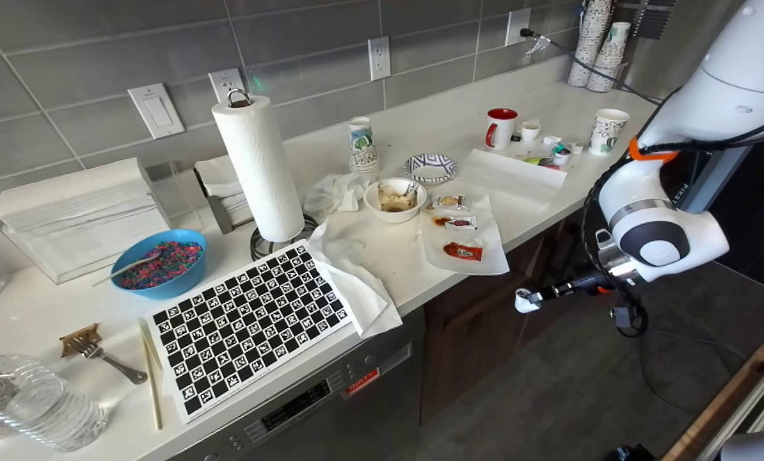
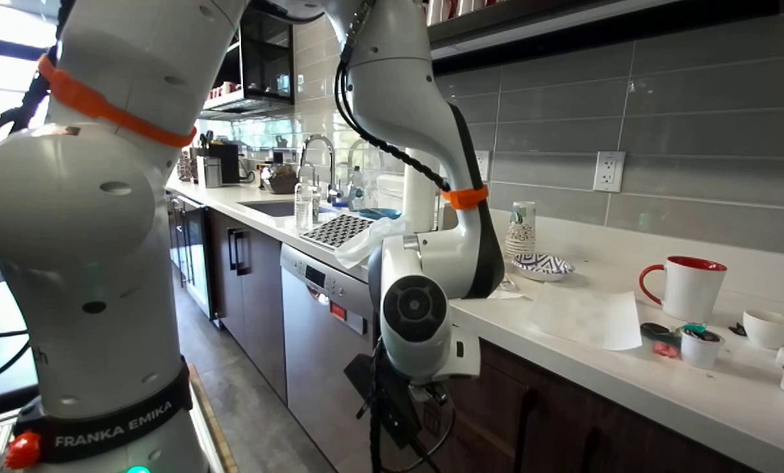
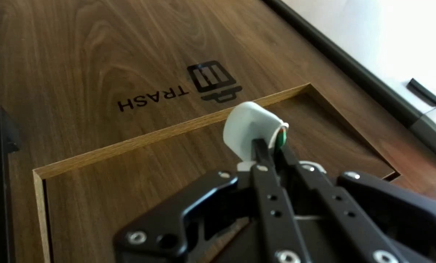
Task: Place one of the small white containers in the trash can beneath the counter to the right of the dishwasher
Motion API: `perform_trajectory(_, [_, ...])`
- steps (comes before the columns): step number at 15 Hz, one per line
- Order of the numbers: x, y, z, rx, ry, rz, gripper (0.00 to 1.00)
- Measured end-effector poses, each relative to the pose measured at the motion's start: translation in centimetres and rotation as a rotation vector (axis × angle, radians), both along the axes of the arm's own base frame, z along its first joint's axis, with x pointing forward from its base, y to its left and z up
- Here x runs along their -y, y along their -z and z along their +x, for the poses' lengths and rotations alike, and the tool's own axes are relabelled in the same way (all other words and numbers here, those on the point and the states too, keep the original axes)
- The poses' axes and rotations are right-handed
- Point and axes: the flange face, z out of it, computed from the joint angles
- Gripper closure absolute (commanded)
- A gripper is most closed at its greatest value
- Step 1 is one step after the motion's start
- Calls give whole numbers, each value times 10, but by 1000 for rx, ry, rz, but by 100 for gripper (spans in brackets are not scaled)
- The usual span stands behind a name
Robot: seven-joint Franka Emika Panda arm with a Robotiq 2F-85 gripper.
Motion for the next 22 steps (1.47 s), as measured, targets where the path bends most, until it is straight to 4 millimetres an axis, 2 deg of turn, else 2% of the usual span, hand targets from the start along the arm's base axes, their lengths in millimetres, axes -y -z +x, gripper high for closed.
perform_trajectory(7, [26,34,16,103,14,1,98])
perform_trajectory(16, [59,59,54,159,45,9,98])
perform_trajectory(22, [72,80,68,173,45,25,98])
